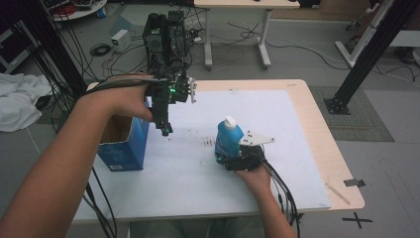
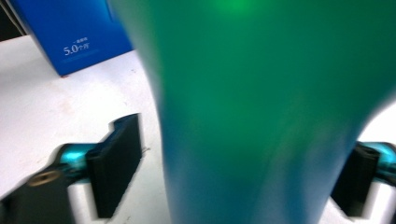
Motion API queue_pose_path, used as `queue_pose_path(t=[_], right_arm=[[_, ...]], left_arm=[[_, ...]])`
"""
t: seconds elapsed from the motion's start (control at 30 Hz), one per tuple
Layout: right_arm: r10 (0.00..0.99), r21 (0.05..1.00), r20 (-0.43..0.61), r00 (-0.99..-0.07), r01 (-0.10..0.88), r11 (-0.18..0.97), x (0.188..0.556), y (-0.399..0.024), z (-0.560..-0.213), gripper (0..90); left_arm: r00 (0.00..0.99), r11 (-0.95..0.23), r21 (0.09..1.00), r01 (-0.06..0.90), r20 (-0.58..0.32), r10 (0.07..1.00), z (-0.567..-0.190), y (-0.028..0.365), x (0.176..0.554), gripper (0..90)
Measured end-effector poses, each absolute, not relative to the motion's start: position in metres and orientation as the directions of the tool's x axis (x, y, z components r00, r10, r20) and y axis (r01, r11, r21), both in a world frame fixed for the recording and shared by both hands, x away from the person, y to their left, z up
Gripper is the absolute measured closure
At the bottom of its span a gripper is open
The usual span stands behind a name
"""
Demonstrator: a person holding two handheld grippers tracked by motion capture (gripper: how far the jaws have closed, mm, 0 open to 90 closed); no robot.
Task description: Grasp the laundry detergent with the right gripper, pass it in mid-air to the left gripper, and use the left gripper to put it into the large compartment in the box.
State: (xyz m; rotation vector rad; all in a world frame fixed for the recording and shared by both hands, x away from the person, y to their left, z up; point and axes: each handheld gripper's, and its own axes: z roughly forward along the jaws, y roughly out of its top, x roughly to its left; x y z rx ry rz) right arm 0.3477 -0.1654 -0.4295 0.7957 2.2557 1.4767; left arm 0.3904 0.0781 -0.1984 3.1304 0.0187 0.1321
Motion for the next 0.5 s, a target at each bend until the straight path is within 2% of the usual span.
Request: queue_pose_path(t=[0.5], right_arm=[[0.618, 0.921, 0.032, -0.786, 0.263, 0.288, 0.3481, -0.1665, -0.4285, 24.3]], left_arm=[[0.997, -1.0, 0.002, 0.015, 0.077, 0.015, -0.2009, 0.0772, 0.3904, 5.7]])
